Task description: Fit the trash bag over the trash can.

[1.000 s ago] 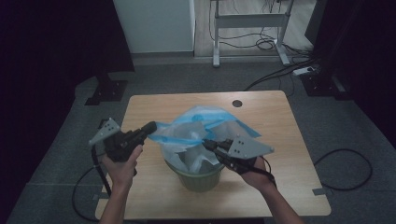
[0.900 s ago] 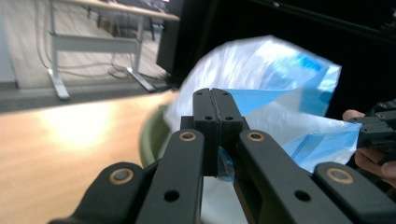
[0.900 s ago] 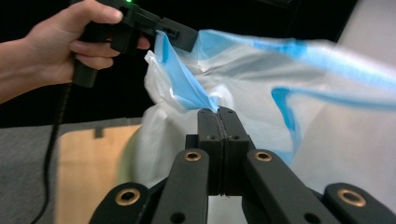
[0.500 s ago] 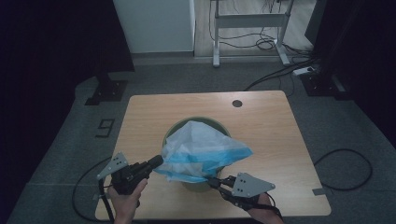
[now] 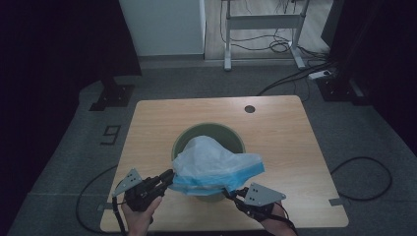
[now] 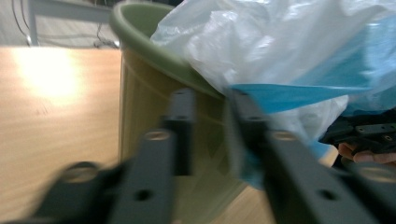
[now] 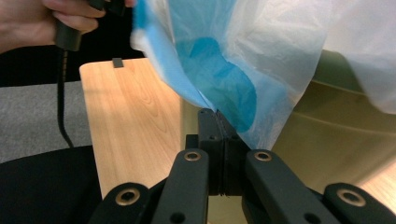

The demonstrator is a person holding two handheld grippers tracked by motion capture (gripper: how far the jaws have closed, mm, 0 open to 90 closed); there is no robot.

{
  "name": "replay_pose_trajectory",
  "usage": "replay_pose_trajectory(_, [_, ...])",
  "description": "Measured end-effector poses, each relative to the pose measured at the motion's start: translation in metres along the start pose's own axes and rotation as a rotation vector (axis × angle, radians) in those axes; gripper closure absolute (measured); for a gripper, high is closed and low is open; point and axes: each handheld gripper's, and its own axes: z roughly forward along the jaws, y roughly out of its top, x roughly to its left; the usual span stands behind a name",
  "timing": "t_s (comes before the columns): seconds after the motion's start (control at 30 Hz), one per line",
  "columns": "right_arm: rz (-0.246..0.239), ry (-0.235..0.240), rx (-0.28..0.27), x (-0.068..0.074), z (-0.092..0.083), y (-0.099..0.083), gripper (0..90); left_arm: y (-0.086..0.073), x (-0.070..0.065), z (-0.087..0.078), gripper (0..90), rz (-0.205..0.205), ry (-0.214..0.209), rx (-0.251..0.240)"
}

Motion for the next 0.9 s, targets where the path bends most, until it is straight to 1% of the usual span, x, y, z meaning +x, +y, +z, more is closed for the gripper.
replay_pose_trajectory(0.07, [0.004,-0.001,-0.002,0.000,-0.001,0.000,88.4,0.004,-0.005,-0.005,49.2,0.031,-0.004,-0.019])
replay_pose_trajectory(0.1, [0.003,0.000,-0.006,-0.001,-0.003,0.002,88.4,0.008,-0.009,-0.008,37.7,0.050,-0.007,-0.022])
replay_pose_trajectory(0.13, [0.003,0.000,-0.006,-0.001,-0.003,0.002,88.4,0.009,-0.011,-0.009,37.7,0.060,-0.014,-0.026])
replay_pose_trajectory(0.17, [-0.002,-0.003,-0.006,-0.001,-0.004,0.004,88.4,0.015,-0.018,-0.012,30.4,0.092,-0.026,-0.026])
replay_pose_trajectory(0.2, [-0.002,-0.003,-0.006,-0.001,-0.004,0.004,88.4,0.015,-0.018,-0.012,27.5,0.092,-0.026,-0.026])
replay_pose_trajectory(0.23, [-0.001,-0.003,-0.004,-0.001,-0.004,0.005,88.4,0.021,-0.026,-0.013,23.8,0.130,-0.029,-0.021])
replay_pose_trajectory(0.27, [-0.001,-0.003,-0.004,-0.001,-0.004,0.005,88.4,0.021,-0.026,-0.013,20.7,0.130,-0.029,-0.021])
replay_pose_trajectory(0.3, [0.000,-0.005,-0.002,-0.001,-0.004,0.006,88.4,0.024,-0.030,-0.014,20.7,0.149,-0.026,-0.020])
replay_pose_trajectory(0.33, [0.003,-0.006,-0.003,-0.001,-0.004,0.006,88.4,0.027,-0.035,-0.015,17.7,0.170,-0.024,-0.021])
replay_pose_trajectory(0.37, [0.005,-0.005,0.001,-0.001,-0.004,0.008,88.4,0.030,-0.039,-0.016,13.6,0.194,-0.024,-0.016])
replay_pose_trajectory(0.4, [0.005,-0.005,-0.001,-0.001,-0.005,0.009,88.4,0.033,-0.045,-0.018,12.5,0.235,-0.014,-0.007])
replay_pose_trajectory(0.43, [0.005,-0.005,-0.001,-0.001,-0.005,0.009,88.4,0.033,-0.045,-0.018,10.9,0.235,-0.014,-0.007])
replay_pose_trajectory(0.53, [-0.001,0.000,0.005,0.000,-0.006,0.013,88.4,0.036,-0.048,-0.021,8.4,0.262,-0.013,0.006])
replay_pose_trajectory(0.57, [-0.006,-0.003,0.014,0.001,-0.007,0.016,88.5,0.036,-0.045,-0.022,5.5,0.261,0.008,0.016])
replay_pose_trajectory(0.63, [-0.010,-0.005,0.023,0.003,-0.008,0.018,88.5,0.035,-0.036,-0.020,3.6,0.210,0.007,0.024])
replay_pose_trajectory(0.67, [-0.010,-0.005,0.023,0.003,-0.008,0.018,88.5,0.035,-0.036,-0.020,2.8,0.210,0.007,0.024])
replay_pose_trajectory(0.7, [-0.016,-0.004,0.027,0.003,-0.008,0.018,88.5,0.033,-0.032,-0.019,2.8,0.180,0.003,0.015])
replay_pose_trajectory(0.73, [-0.019,-0.002,0.036,0.004,-0.007,0.018,88.5,0.033,-0.029,-0.019,2.8,0.164,0.004,0.004])
replay_pose_trajectory(0.77, [-0.020,-0.003,0.050,0.005,-0.006,0.019,88.5,0.033,-0.027,-0.017,2.5,0.128,-0.013,-0.014])
replay_pose_trajectory(0.8, [-0.020,-0.003,0.050,0.005,-0.006,0.019,88.5,0.033,-0.027,-0.017,1.4,0.128,-0.013,-0.014])
replay_pose_trajectory(0.83, [-0.020,-0.012,0.061,0.006,-0.005,0.020,88.6,0.033,-0.028,-0.015,1.4,0.115,-0.014,-0.021])
replay_pose_trajectory(0.87, [-0.028,-0.023,0.076,0.008,-0.004,0.023,88.6,0.034,-0.030,-0.013,0.2,0.109,-0.002,-0.021])
replay_pose_trajectory(0.9, [-0.053,-0.041,0.103,0.012,-0.001,0.029,88.7,0.036,-0.032,-0.010,0.0,0.112,0.011,-0.008])
